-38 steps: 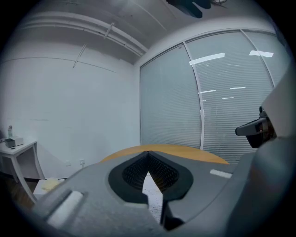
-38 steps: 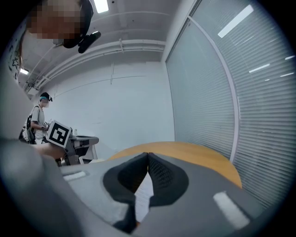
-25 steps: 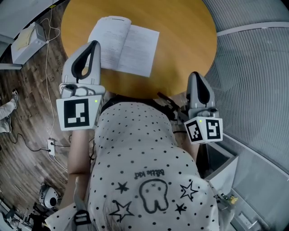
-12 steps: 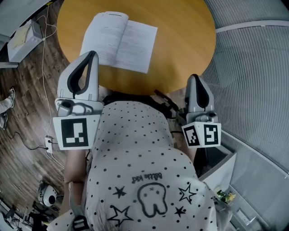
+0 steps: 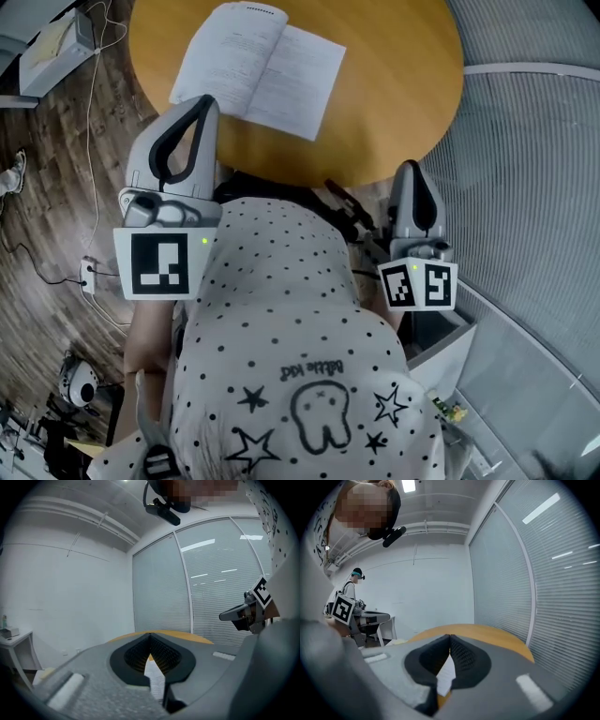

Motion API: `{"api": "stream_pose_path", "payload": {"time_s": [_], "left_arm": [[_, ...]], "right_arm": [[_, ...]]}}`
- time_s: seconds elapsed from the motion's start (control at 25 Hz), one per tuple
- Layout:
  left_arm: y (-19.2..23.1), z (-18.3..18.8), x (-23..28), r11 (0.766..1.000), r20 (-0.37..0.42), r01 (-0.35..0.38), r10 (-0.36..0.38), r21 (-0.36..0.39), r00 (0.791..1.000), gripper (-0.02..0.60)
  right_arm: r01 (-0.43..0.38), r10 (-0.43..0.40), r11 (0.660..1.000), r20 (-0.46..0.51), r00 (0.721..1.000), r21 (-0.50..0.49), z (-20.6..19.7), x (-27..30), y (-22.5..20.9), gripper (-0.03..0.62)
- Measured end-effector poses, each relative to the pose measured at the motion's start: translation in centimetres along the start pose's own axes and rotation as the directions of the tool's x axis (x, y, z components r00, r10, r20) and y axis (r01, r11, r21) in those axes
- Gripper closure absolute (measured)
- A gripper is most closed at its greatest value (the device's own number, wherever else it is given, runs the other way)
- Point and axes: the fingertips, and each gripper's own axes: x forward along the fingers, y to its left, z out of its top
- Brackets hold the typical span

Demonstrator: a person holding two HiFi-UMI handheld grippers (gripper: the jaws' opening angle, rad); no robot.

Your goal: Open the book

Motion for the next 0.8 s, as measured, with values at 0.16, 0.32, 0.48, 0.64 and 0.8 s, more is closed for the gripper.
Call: {"api": "stream_pose_path", "payload": {"time_s": [0.16,0.32,0.48,0.64,0.8], "left_arm": [[0.03,-0.24,0.03,1.0,-0.009,-0.007,0.007,-0.015,1.0,0.572],[0.02,-0.44,0.09,1.0,-0.018,-0.007,0.007,-0.013,1.0,0.572],[0.0,-0.74,-0.01,1.0,-0.028,-0.006,0.006,-0.009,1.0,0.572],[-0.04,-0.48,0.11,1.0,-0.02,-0.006,0.006,-0.003,1.0,0.572],[-0.12,-0.36,0.23,1.0,-0.023,0.0,0.0,0.015,1.0,0.572]], "right_arm": [[-0.005,0.005,1.0,-0.007,1.0,0.002,-0.26,0.2,0.03,0.589],[-0.004,0.004,1.0,-0.004,1.0,0.006,-0.19,0.29,-0.04,0.589],[0.007,-0.007,1.0,0.003,1.0,0.015,-0.17,0.16,-0.17,0.589],[0.001,-0.001,1.0,0.009,1.0,0.01,-0.06,0.07,-0.16,0.589],[-0.032,0.033,0.999,0.027,0.999,-0.009,0.49,0.21,0.5,0.589]]}}
